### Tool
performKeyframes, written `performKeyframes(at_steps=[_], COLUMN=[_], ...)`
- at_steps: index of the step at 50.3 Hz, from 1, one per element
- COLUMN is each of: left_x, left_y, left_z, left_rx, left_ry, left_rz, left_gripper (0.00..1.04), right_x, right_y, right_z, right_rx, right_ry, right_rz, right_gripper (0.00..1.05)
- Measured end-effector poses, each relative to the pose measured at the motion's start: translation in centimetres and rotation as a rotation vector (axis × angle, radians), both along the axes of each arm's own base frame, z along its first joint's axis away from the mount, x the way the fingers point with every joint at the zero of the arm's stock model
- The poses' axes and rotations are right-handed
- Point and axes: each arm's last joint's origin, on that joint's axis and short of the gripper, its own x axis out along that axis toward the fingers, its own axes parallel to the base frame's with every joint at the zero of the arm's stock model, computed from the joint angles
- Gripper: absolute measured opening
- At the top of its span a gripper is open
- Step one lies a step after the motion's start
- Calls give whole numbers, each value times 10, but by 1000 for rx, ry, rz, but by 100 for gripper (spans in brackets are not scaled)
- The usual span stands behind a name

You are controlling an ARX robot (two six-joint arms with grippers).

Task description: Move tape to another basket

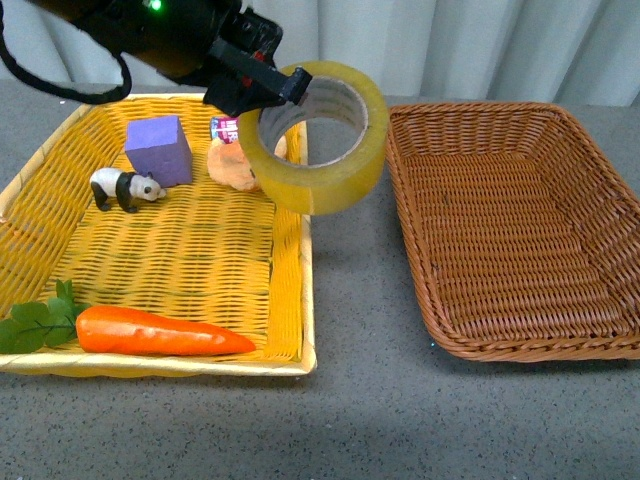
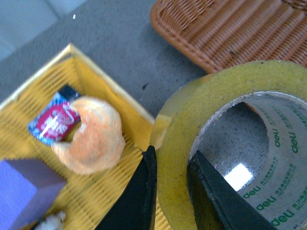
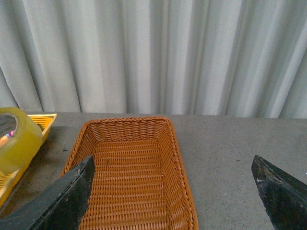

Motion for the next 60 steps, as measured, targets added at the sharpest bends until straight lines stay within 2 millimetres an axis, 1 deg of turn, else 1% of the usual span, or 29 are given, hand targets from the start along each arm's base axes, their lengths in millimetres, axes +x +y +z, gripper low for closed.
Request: performKeyframes(at_steps=[8, 12, 19, 24, 28, 44, 60], left_x=[6, 6, -2, -6, -7, -1, -1], left_y=[-22, -31, -46, -57, -63, -65, -64], left_z=[15, 17, 14, 15, 18, 12, 12], left_rx=[48, 63, 67, 33, 16, 51, 49], left_ry=[-70, -70, -60, -68, -95, -120, -119], left_rz=[-150, -207, -343, -427, -449, -396, -388], left_gripper=[15, 15, 15, 15, 15, 15, 15], right_x=[0, 0, 0, 0, 0, 0, 0], right_y=[0, 0, 0, 0, 0, 0, 0], right_z=[0, 0, 0, 0, 0, 0, 0], right_rx=[0, 0, 0, 0, 0, 0, 0], right_ry=[0, 0, 0, 0, 0, 0, 0], right_rz=[0, 0, 0, 0, 0, 0, 0], right_gripper=[96, 96, 96, 96, 96, 96, 96])
